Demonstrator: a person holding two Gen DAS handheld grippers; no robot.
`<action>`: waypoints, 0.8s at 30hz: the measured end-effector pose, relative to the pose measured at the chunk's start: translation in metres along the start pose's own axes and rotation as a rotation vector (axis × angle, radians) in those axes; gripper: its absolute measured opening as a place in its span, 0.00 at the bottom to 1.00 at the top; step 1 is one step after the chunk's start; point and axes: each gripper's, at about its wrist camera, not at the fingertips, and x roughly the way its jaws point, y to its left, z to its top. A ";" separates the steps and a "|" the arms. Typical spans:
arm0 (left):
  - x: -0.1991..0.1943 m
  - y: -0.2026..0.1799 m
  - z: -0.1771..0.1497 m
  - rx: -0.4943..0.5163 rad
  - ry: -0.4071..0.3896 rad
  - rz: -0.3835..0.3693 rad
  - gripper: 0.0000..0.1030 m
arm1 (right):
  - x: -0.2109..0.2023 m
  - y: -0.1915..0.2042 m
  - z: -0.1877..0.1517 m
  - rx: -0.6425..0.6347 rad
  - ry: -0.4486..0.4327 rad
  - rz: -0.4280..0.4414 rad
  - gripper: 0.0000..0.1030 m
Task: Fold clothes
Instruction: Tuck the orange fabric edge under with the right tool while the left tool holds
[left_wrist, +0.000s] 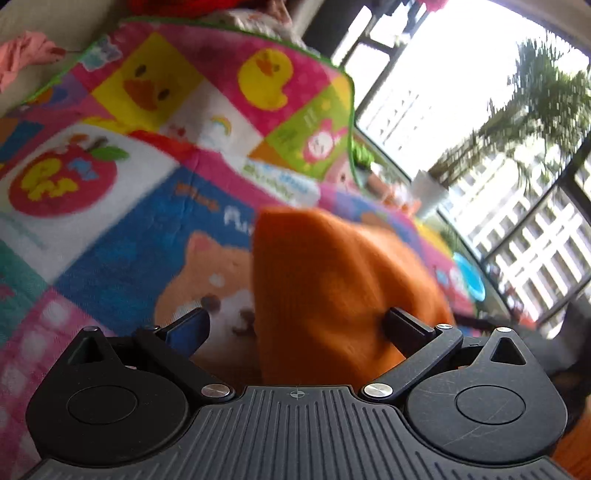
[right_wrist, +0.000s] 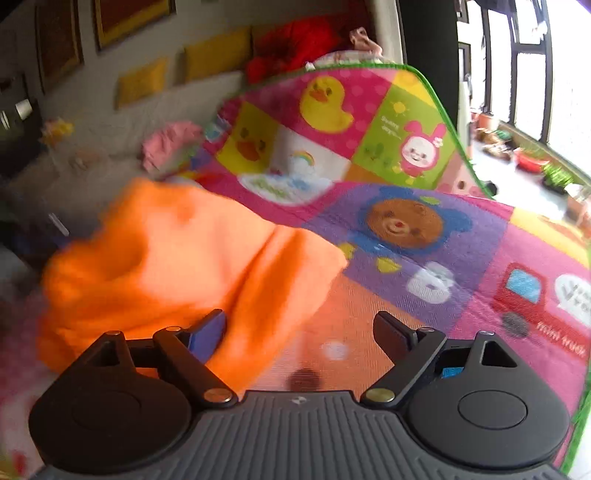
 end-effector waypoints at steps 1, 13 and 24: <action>0.004 -0.002 -0.003 0.011 0.016 0.001 1.00 | -0.005 -0.002 0.001 0.044 -0.004 0.036 0.89; -0.008 0.003 -0.020 -0.040 0.045 -0.042 1.00 | 0.023 0.037 -0.024 0.040 0.114 0.145 0.84; 0.005 0.021 -0.025 -0.063 0.087 -0.090 1.00 | 0.049 0.049 -0.009 -0.051 0.093 0.180 0.84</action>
